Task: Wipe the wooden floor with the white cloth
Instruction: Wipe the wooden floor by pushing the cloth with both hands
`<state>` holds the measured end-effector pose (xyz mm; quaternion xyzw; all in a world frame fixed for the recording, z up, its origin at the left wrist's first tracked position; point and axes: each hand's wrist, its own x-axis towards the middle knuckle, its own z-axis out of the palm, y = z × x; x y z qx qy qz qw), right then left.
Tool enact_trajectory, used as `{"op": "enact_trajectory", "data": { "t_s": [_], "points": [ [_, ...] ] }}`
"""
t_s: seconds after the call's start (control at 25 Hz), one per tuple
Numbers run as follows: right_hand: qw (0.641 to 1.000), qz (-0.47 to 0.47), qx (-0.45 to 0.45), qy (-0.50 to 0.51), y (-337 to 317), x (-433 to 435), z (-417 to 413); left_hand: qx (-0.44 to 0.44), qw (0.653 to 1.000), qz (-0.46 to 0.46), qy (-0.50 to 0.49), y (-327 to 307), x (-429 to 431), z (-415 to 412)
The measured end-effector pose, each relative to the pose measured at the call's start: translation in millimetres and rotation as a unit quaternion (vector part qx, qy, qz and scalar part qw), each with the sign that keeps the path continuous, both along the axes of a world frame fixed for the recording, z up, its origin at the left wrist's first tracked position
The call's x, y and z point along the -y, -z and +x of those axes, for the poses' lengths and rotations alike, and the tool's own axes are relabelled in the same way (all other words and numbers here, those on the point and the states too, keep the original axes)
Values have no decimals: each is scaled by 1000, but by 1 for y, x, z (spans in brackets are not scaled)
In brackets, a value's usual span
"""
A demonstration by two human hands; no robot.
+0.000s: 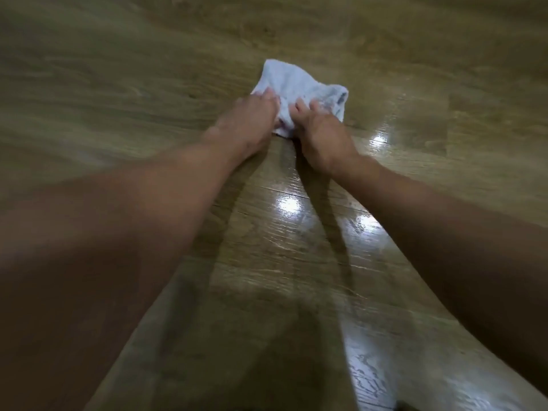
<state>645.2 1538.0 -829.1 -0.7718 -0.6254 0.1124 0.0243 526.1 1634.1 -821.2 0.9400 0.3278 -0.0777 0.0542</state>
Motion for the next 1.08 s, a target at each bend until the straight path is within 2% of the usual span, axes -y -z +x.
{"op": "enact_trajectory", "data": {
  "t_s": [0.08,0.2,0.28,0.4,0.48,0.56,0.68,0.8,0.92,1.04,1.08],
  "points": [
    [999,35,2,-8,1,52,-28,18,1000,3,6,8,44,-37],
    [999,-2,-34,-39,3,117,-82,34,998,-38,40,20,107,-100],
    [998,-3,-17,-52,3,90,-85,15,999,-30,26,23,88,-111],
    [996,43,-35,-64,0,-4,-75,-6,996,17,-89,16,15,-87],
    [998,21,-28,-61,-2,-61,-68,-41,989,18,-140,4,-28,-74],
    [998,9,-20,-58,-2,-67,-73,-63,985,28,-157,-5,-32,-75],
    [994,56,-14,-89,0,18,-91,-49,990,41,-127,-1,39,-103],
    [993,18,-57,-104,0,101,-123,-41,996,-11,-78,5,124,-155],
    [983,9,-41,-178,-2,43,-145,-46,986,-26,-159,1,95,-189],
    [966,-18,-27,-257,-13,-51,-170,-96,946,-87,-295,-18,31,-200],
    [964,-27,-24,-262,-17,-63,-170,-114,940,-93,-309,-24,20,-199]
  ]
}}
